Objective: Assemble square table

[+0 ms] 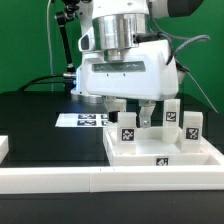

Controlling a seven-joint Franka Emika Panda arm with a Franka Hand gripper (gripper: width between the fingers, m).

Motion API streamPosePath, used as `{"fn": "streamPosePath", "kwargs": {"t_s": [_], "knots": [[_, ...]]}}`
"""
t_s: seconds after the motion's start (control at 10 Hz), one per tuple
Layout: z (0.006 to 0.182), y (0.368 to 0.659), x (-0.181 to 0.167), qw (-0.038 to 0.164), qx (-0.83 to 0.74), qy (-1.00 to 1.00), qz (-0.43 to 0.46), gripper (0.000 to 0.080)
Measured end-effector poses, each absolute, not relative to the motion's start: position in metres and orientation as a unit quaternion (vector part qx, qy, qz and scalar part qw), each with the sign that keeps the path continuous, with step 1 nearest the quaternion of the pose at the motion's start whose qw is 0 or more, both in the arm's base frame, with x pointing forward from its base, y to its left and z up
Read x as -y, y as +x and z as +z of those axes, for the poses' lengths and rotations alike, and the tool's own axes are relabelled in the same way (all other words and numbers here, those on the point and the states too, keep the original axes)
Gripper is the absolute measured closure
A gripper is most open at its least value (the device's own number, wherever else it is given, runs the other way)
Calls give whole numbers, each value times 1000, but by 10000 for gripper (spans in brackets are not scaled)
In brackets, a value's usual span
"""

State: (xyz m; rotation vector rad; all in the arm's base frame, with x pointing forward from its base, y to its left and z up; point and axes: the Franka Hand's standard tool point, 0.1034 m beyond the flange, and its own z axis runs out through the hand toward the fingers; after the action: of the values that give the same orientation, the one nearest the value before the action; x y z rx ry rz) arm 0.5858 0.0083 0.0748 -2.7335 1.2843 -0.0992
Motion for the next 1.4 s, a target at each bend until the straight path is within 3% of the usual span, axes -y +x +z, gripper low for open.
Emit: {"fn": "streamPosePath", "kwargs": {"t_s": [0.9, 1.3, 1.4], "knots": [[74, 586, -7, 39, -140, -988, -48, 150], [75, 586, -4, 19, -3, -999, -50, 150], [74, 586, -3, 19, -4, -999, -50, 266]]}}
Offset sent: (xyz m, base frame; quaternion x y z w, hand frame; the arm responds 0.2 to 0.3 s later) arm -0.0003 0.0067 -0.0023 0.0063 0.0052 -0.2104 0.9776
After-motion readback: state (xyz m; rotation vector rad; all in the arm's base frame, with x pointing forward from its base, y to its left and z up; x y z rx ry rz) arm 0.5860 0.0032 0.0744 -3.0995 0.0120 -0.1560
